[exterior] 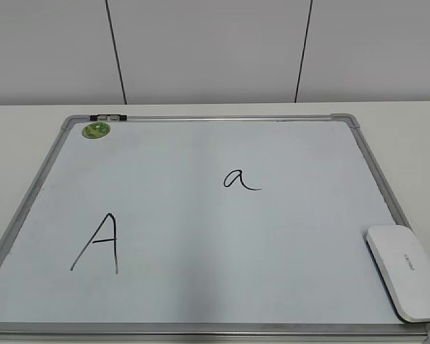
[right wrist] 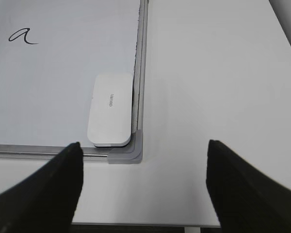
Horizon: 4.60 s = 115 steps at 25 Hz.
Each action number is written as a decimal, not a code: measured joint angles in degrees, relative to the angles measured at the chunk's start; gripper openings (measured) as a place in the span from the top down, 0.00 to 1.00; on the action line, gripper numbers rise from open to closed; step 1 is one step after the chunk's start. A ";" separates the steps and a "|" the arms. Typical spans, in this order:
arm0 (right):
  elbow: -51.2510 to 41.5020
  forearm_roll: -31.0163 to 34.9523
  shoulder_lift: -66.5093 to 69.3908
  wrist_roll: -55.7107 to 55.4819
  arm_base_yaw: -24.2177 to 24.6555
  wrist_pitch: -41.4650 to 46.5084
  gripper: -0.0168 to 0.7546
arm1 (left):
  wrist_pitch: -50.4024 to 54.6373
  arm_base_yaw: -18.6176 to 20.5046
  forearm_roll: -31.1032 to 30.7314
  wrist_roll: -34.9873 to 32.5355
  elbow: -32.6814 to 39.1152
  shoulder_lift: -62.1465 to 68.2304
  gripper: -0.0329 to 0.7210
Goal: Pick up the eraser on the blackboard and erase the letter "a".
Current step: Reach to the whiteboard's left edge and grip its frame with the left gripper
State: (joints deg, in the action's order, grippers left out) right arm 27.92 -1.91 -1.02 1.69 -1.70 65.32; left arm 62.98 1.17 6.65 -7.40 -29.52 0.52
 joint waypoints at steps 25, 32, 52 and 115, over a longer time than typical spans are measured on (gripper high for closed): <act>0.00 0.00 0.00 0.00 0.00 0.00 0.22 | 0.00 0.00 0.00 0.00 0.00 0.00 0.64; 0.00 0.00 0.00 0.00 0.00 0.00 0.22 | 0.00 0.00 0.00 0.00 0.00 0.00 0.63; 0.00 0.00 0.00 0.00 0.00 0.00 0.22 | -30.71 -0.04 -1.61 0.00 -4.27 35.60 0.19; 0.00 0.00 0.00 0.00 0.00 0.00 0.22 | -5.36 6.98 16.82 -16.97 -59.22 123.43 0.49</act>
State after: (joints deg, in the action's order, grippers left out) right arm 27.92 -1.91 -1.02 1.69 -1.70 65.32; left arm 57.63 8.16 23.48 -24.37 -88.75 123.95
